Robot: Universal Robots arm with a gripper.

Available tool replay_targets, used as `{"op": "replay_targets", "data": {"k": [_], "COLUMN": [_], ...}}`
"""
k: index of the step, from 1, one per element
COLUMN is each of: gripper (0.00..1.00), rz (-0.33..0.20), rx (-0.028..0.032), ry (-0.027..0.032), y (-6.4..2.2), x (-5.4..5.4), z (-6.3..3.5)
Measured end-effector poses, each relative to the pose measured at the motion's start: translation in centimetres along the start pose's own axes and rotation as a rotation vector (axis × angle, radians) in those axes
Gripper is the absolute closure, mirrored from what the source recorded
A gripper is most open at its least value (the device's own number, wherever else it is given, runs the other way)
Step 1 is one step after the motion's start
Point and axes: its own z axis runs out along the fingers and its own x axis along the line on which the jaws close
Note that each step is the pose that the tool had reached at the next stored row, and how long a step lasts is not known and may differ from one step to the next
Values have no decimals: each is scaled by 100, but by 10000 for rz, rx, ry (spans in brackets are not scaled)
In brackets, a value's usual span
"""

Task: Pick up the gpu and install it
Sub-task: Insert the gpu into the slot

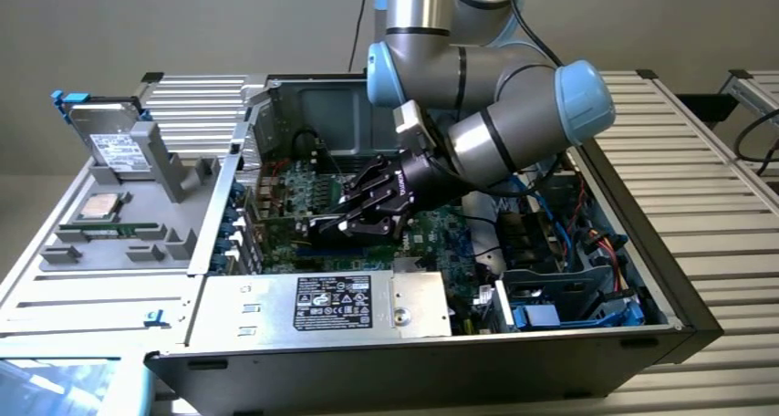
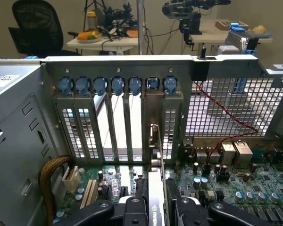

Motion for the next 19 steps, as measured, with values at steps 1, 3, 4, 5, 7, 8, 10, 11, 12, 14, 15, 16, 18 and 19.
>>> {"op": "replay_targets", "data": {"k": [1,3,4,5,7,8,10,11,12,14,15,16,18,19], "gripper": [72,72,72,72,72,72,72,72,72,72,72,72,72,72], "rz": [-1,-1,-1,4,9,9,6,7,7,8,7,7,8,9], "rx": [1,1,1,0,-1,0,1,1,0,0,1,1,1,1], "ry": [-1,-1,-2,-6,-11,-13,-18,-18,-17,-16,-16,-16,-15,-14], "y": [0,-1,-1,-4,-6,-7,-8,-8,-8,-7,-8,-7,-8,-6], "x": [1,1,2,2,3,4,8,11,11,11,11,11,11,11], "z": [0,1,1,3,5,5,7,7,7,7,6,6,6,6]}}
